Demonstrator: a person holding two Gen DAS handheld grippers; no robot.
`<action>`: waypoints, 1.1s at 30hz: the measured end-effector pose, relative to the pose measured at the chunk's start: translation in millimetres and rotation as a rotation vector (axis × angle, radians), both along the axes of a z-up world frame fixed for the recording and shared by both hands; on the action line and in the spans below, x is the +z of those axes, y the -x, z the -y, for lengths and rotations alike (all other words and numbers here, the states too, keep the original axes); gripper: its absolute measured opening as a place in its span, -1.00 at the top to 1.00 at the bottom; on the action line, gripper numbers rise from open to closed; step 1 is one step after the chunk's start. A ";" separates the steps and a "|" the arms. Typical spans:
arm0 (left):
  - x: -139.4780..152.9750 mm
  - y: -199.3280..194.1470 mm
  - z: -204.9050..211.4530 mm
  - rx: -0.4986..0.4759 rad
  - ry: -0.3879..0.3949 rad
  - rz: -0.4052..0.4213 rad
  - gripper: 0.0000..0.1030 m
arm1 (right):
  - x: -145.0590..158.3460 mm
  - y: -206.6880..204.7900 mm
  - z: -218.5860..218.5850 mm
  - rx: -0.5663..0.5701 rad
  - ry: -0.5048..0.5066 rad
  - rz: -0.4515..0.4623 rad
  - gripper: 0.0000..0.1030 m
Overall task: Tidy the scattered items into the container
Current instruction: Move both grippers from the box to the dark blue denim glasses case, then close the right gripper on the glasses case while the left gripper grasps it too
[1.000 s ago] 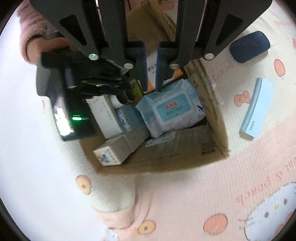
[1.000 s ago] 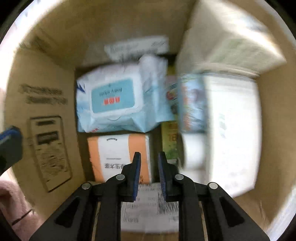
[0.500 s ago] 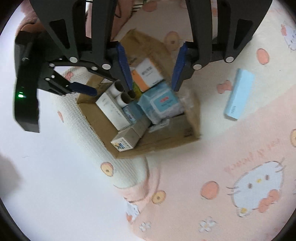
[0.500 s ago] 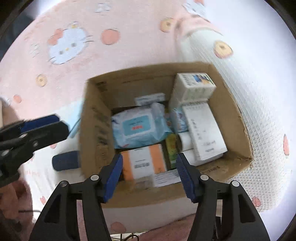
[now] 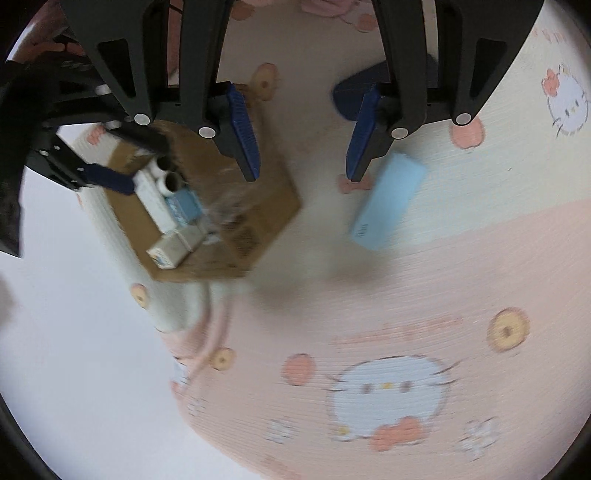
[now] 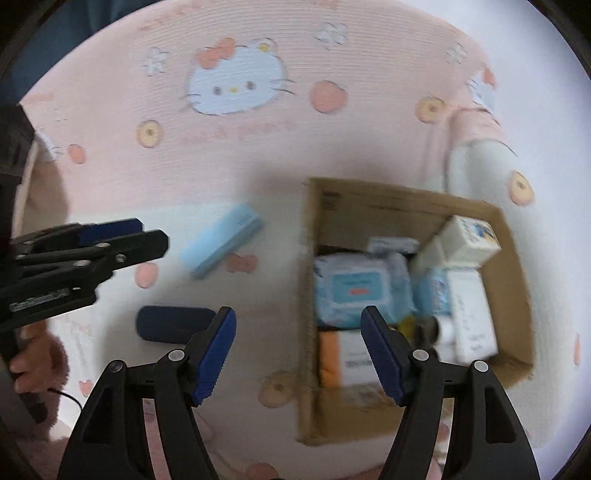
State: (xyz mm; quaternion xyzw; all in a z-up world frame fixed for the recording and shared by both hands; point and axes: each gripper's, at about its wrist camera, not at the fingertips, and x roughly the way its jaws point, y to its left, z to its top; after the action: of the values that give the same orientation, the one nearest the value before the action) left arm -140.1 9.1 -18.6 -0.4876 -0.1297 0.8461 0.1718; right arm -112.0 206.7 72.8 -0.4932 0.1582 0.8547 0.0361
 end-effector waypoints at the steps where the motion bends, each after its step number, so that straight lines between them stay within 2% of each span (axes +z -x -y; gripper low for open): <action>1: -5.7 -1.9 8.2 0.021 0.012 0.001 -0.02 | 1.5 -1.0 3.5 -0.009 0.000 -0.031 -0.33; 6: -36.9 -16.0 45.1 0.097 0.087 0.020 -0.02 | -6.8 2.3 28.1 0.002 0.080 -0.191 -0.37; 8: -52.0 -22.7 58.2 0.121 0.086 0.044 -0.02 | -14.1 9.5 43.8 0.050 0.081 -0.192 -0.38; 11: -78.0 -34.3 78.2 0.179 0.054 0.116 -0.02 | -36.2 24.9 80.0 0.170 0.081 -0.153 -0.39; 14: -104.4 -45.9 90.6 0.238 0.010 0.193 -0.02 | -63.1 33.7 102.7 0.218 0.113 -0.104 -0.39; 16: -127.9 -53.5 95.3 0.256 -0.074 0.269 -0.02 | -87.9 38.8 109.6 0.190 0.162 -0.076 -0.39; 18: -144.8 -58.3 98.4 0.281 -0.124 0.319 -0.02 | -113.6 41.0 107.0 0.123 0.234 -0.049 -0.39; 21: -156.9 -60.0 101.2 0.318 -0.152 0.328 -0.02 | -140.2 42.0 103.1 0.082 0.357 -0.011 -0.39; 24: -163.2 -57.8 100.6 0.315 -0.138 0.332 -0.02 | -158.1 41.1 109.1 0.062 0.368 0.027 -0.39; 28: -175.6 -60.6 100.9 0.329 -0.080 0.345 -0.02 | -179.4 44.2 118.9 0.062 0.408 0.055 -0.39; 30: -182.8 -62.9 102.9 0.336 -0.105 0.369 -0.02 | -187.1 45.2 126.8 0.082 0.415 0.071 -0.39; 33: -193.1 -63.2 104.5 0.348 -0.165 0.399 -0.02 | -198.5 46.9 126.7 0.050 0.440 0.080 -0.39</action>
State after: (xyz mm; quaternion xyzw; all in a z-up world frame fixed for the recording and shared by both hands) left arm -77.0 -95.3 -211.6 -0.5995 -0.3110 0.7367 0.0341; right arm -158.9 80.0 -125.7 -0.5263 0.3272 0.7800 -0.0873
